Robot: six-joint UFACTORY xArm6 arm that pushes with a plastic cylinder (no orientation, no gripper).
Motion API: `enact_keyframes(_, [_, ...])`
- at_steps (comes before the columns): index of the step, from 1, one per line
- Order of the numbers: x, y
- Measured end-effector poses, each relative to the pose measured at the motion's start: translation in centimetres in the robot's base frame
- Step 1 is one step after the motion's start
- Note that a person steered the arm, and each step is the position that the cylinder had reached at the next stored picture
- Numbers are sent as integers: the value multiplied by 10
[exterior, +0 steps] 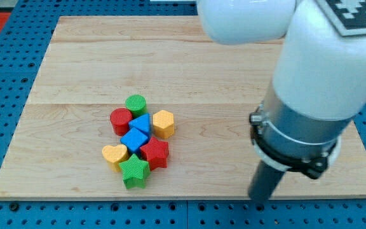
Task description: Push the green star diagonally to yellow heart
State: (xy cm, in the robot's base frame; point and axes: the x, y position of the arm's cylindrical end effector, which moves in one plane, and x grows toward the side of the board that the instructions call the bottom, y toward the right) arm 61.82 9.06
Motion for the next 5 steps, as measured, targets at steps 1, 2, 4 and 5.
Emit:
enact_keyframes(1, [0,-70])
enact_keyframes(2, [-16,-117])
enact_keyframes(4, [-19,-216])
enact_keyframes(5, [-33,-244])
